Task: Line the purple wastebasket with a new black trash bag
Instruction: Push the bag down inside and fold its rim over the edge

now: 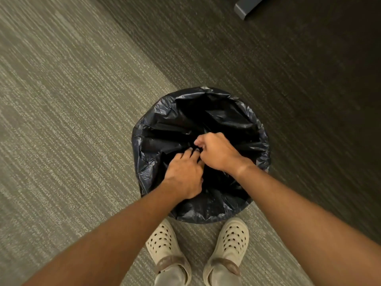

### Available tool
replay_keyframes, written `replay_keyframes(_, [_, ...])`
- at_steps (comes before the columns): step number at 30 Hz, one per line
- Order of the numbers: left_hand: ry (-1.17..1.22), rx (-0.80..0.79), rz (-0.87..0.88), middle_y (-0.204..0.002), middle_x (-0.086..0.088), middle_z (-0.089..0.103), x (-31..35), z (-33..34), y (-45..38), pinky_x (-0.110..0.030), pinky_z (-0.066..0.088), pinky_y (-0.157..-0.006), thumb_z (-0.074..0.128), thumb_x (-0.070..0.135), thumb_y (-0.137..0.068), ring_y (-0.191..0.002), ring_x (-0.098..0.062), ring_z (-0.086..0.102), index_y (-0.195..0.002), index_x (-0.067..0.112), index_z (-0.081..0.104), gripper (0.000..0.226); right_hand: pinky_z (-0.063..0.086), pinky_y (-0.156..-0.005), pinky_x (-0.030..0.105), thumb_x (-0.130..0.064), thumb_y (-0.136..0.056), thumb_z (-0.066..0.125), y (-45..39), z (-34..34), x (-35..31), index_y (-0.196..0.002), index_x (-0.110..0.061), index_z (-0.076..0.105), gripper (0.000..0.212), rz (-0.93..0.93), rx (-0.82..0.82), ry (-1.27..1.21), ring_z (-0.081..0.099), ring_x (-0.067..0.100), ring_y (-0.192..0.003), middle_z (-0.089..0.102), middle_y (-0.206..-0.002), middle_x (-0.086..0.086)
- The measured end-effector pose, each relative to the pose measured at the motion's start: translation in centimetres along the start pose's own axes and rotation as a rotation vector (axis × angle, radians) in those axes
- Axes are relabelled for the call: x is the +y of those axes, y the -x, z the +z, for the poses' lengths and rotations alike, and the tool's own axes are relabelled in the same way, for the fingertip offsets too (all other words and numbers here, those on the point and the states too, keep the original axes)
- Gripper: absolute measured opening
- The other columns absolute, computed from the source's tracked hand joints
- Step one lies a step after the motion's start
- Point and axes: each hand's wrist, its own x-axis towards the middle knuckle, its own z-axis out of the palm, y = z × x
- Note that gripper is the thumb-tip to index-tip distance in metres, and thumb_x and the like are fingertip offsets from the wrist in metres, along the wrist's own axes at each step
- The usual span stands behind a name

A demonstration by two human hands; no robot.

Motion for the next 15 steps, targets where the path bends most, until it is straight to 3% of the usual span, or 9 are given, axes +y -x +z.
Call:
replay_keyframes(2, [-0.106,-0.179,-0.026,-0.161,-0.015,0.012,-0.1,1.8,-1.2,-0.050,0.010,-0.116,0.043,0.054,-0.091,-0.147,-0.037,0.006,-0.147,0.017,0.035,0.068,0.047,-0.098,0.041,-0.013,-0.084,0.055,-3.1,1.6,1.0,-0.121,-0.013,0.063,0.038,0.112,-0.225,0.110,0.056,0.031,-0.118,0.061,-0.126,0.016])
replay_keyframes(4, [-0.157,-0.304,-0.059,-0.162,-0.014,0.005,-0.3,3.4,-2.2,-0.057,-0.001,-0.115,0.038,0.065,-0.087,-0.146,-0.044,-0.004,-0.150,0.023,0.031,0.076,0.042,-0.103,0.036,-0.017,-0.089,0.052,-5.5,2.6,1.9,-0.130,-0.010,0.057,0.041,0.167,-0.320,0.184,0.051,0.031,-0.124,0.055,-0.136,0.017])
replay_keyframes(10, [-0.114,-0.564,-0.183,-0.162,-0.016,0.010,-1.0,5.2,-3.3,-0.070,-0.009,-0.106,0.027,0.082,-0.078,-0.141,-0.055,-0.002,-0.151,0.031,0.028,0.089,0.020,-0.114,0.031,-0.020,-0.099,0.040,-9.2,2.7,3.5,-0.147,-0.010,0.036,0.049,0.141,-0.187,0.157,0.030,0.029,-0.141,0.032,-0.156,0.015])
replay_keyframes(13, [-0.012,-0.561,-0.217,-0.156,-0.017,0.027,-1.2,4.2,-3.0,-0.066,0.005,-0.109,0.033,0.077,-0.080,-0.141,-0.049,0.018,-0.147,0.025,0.036,0.085,0.036,-0.104,0.030,-0.021,-0.094,0.049,-8.8,3.0,3.5,-0.138,-0.007,0.047,0.046,0.125,-0.175,0.202,0.046,0.033,-0.129,0.047,-0.145,0.018])
replay_keyframes(15, [0.114,-0.357,-0.229,-0.139,-0.016,0.049,-1.2,2.7,-2.4,-0.054,0.030,-0.103,0.043,0.057,-0.083,-0.128,-0.041,0.044,-0.131,0.017,0.053,0.064,0.043,-0.090,0.028,-0.024,-0.089,0.055,-7.8,3.1,3.2,-0.130,-0.005,0.054,0.045,0.107,-0.183,0.266,0.054,0.035,-0.119,0.056,-0.133,0.021])
